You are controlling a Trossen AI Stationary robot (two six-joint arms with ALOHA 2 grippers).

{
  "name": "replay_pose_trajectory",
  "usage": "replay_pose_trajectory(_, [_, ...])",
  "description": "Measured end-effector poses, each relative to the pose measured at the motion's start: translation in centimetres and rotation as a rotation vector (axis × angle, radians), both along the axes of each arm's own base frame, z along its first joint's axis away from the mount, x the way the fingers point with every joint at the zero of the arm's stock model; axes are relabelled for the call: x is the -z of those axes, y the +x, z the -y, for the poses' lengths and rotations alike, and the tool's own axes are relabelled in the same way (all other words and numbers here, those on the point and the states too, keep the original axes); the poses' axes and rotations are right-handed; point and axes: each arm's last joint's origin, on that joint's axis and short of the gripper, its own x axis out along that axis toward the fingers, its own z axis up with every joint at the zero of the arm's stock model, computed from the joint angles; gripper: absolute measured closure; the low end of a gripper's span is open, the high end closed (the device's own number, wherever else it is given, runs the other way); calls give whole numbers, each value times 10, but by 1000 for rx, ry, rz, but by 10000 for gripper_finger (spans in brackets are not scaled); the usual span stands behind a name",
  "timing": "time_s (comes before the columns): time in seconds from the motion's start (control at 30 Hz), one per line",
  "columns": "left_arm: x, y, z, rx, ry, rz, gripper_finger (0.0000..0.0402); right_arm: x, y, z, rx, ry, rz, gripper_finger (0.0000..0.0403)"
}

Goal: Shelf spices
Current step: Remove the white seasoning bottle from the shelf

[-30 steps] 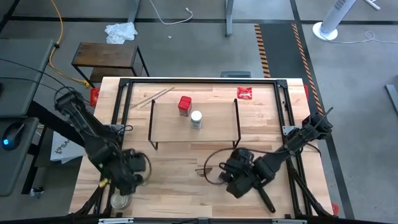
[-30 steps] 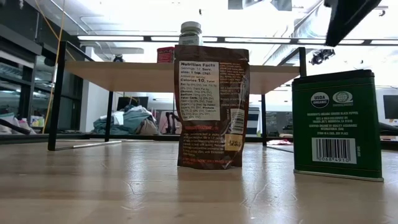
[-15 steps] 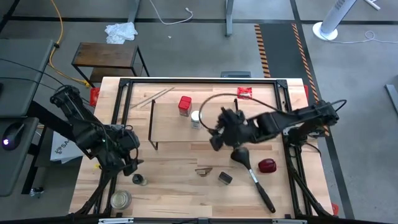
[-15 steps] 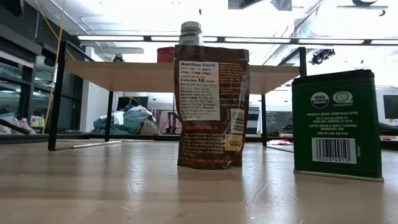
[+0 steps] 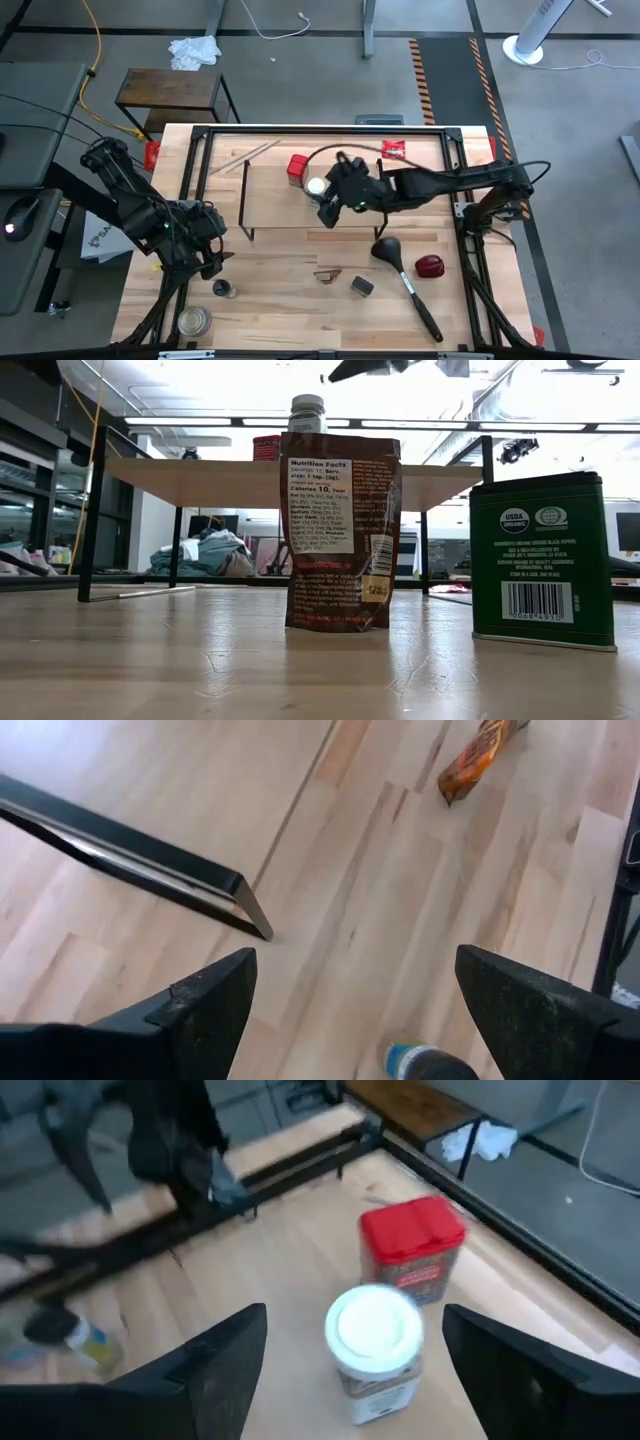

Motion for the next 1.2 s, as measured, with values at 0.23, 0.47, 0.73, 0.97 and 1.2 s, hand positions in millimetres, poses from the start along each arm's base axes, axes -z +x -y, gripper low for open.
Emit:
replay_pose_trajectory(0.23, [0,0,0,-1,1,1,64,20,15,6,19,-75,-77,103])
replay_pose_trajectory(0.47, [0,0,-1,-10,16,19,64,27,20,21,-13,-50,-106,103])
replay_pose_trajectory(0.73, [0,1,-1,-14,24,30,64,46,31,30,-182,-64,-215,103])
replay_pose_trajectory(0.97, [-1,1,0,-23,23,44,64,56,36,41,-226,-93,-269,106])
replay_pose_trajectory(1.2, [-1,2,-1,-49,36,77,64,59,36,45,-227,-83,-287,208])
